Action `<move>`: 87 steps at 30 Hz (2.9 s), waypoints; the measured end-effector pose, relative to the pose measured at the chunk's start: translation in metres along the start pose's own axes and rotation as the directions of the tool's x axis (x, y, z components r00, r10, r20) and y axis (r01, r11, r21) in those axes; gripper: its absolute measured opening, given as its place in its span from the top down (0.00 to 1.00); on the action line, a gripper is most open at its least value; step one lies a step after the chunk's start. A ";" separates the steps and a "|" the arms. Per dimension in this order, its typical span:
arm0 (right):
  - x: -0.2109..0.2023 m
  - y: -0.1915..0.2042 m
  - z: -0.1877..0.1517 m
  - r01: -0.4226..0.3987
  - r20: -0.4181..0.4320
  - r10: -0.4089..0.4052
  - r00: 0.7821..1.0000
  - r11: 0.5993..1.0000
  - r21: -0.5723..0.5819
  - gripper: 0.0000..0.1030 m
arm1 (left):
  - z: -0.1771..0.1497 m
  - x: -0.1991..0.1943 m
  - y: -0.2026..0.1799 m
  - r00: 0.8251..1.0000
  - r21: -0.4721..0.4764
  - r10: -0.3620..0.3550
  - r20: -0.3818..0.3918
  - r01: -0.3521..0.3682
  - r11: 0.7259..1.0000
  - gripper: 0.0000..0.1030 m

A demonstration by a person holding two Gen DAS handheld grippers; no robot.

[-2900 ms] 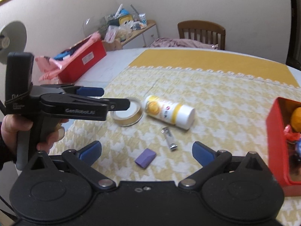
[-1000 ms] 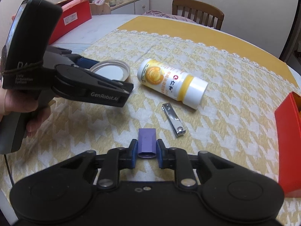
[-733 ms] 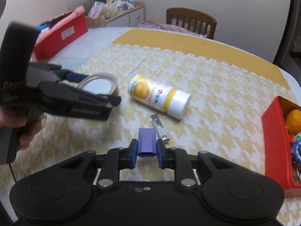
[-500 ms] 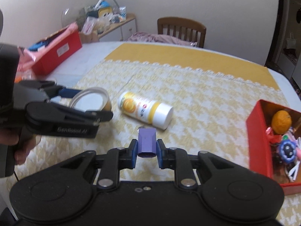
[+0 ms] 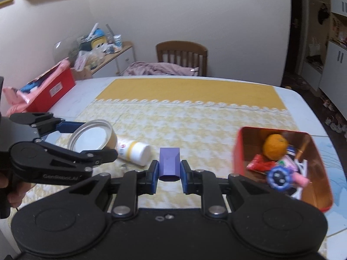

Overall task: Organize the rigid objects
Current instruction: 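Carry the eraser over the red tin with the right tool while the left tool carries the round jar, then open both tools to drop the eraser and round jar into the tin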

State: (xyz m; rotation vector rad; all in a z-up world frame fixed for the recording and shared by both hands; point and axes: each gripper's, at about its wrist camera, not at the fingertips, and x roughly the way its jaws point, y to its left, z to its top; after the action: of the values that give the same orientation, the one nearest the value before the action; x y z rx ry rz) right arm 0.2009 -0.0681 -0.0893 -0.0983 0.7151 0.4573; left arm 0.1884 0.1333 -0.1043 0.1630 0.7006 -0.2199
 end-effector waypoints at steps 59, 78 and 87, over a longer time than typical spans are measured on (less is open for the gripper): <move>0.046 -0.230 -0.008 -0.009 -0.164 -0.007 0.986 0.995 -0.097 0.81 | 0.099 0.174 -0.180 0.984 -0.050 -0.040 -0.174 0.032 0.998 0.24; 0.034 -0.230 -0.017 -0.056 -0.171 0.041 0.984 0.995 -0.087 0.66 | 0.095 0.174 -0.181 0.981 -0.116 -0.064 -0.182 0.043 0.992 0.23; 0.023 -0.232 -0.016 -0.074 -0.156 0.064 0.986 0.996 -0.055 0.58 | 0.095 0.156 -0.185 0.988 -0.084 -0.061 -0.139 0.050 0.995 0.23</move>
State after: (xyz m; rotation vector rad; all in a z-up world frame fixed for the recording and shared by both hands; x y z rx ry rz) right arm 0.3078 -0.2711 -0.1322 -0.1677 0.8585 0.5422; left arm 0.3158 -0.0883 -0.1488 0.0826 0.8543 -0.2350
